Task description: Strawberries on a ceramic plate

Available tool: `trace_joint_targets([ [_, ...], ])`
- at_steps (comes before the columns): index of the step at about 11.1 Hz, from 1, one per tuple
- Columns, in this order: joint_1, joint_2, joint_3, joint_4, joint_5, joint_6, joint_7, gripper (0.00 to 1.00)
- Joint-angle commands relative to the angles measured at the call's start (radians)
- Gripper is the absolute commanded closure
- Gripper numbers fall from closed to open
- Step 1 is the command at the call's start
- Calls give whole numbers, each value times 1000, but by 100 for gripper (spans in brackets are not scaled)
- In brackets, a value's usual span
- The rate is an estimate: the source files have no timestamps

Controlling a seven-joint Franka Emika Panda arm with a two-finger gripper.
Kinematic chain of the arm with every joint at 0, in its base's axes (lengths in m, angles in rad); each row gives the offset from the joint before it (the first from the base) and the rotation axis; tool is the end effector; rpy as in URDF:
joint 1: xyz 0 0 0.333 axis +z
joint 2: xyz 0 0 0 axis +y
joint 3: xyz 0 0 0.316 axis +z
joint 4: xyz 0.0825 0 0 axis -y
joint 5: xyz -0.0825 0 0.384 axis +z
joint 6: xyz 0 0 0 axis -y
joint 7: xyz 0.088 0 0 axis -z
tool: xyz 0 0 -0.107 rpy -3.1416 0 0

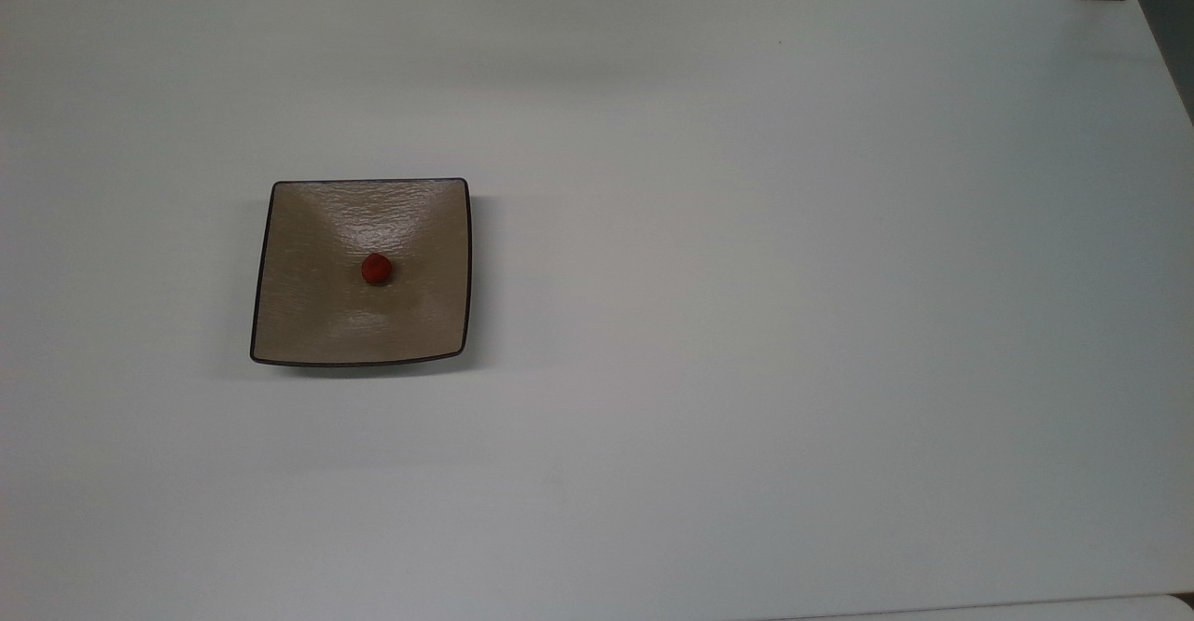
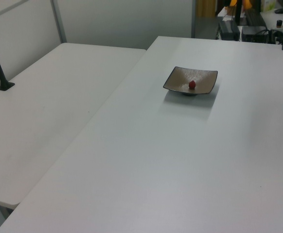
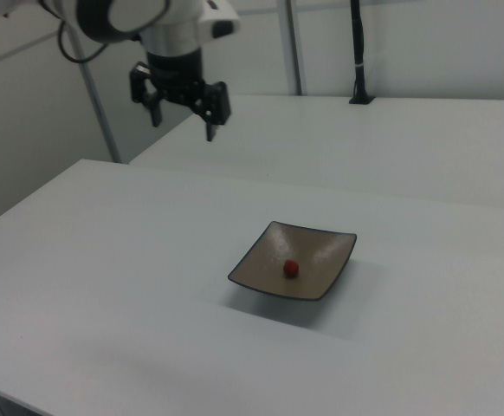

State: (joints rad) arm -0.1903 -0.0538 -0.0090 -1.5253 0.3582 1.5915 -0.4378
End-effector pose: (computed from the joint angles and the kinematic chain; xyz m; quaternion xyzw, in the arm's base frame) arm 0.5354 -0.0707 0.6841 -0.9744 -0.1238 -0.1119 0.1508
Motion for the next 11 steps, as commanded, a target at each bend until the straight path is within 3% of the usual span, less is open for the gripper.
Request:
trace_joint_targets([
  [1,159,-40,-17,-24,-175,-31,210,0],
  [2,219,-32,-14,-30,-245,-28,300,0],
  [4,262,-3,-6,-52,-283,14,433,0],
  [7,262,37,-3,-99,-280,161,427,0],
  [11,258,41,-3,-107,-268,183,427,0],
])
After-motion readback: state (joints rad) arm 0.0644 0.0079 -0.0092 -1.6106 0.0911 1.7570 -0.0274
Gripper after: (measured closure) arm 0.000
